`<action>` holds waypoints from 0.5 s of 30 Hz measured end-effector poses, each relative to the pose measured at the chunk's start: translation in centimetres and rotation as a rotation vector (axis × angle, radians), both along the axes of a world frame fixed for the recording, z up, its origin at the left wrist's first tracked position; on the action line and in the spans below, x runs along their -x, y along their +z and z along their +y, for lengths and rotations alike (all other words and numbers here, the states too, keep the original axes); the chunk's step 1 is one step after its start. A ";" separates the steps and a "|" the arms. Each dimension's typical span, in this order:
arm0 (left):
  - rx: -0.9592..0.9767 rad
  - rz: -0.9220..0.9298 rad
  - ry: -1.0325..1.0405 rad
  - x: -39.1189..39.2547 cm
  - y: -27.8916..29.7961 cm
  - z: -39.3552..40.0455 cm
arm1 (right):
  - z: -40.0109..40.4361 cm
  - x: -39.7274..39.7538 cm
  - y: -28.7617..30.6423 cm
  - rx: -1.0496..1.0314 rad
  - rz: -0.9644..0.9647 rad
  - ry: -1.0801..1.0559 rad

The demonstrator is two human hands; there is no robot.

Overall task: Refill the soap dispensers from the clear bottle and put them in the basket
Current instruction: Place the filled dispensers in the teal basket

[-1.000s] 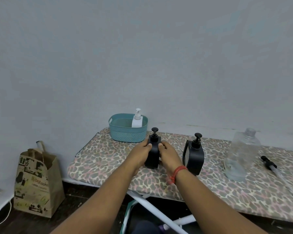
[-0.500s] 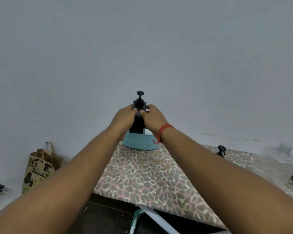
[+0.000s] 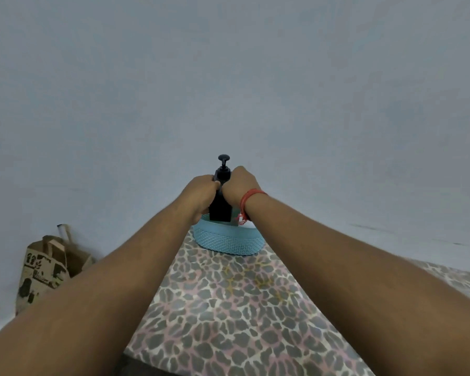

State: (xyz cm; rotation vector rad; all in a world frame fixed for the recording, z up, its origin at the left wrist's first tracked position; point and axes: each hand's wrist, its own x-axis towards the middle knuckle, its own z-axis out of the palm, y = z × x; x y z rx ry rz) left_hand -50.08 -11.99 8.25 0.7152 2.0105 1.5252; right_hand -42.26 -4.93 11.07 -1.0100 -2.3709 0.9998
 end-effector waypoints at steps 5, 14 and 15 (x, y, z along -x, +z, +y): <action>0.038 -0.023 -0.003 0.6 -1.9 1.3 | -0.1 1.1 -3.2 -0.028 -0.047 -0.032; 0.187 0.041 0.018 2.0 -2.4 2.9 | -0.4 1.1 -3.7 -0.139 -0.181 0.056; 0.199 0.061 0.033 2.1 -2.4 3.0 | -0.5 1.0 -3.8 -0.168 -0.193 0.064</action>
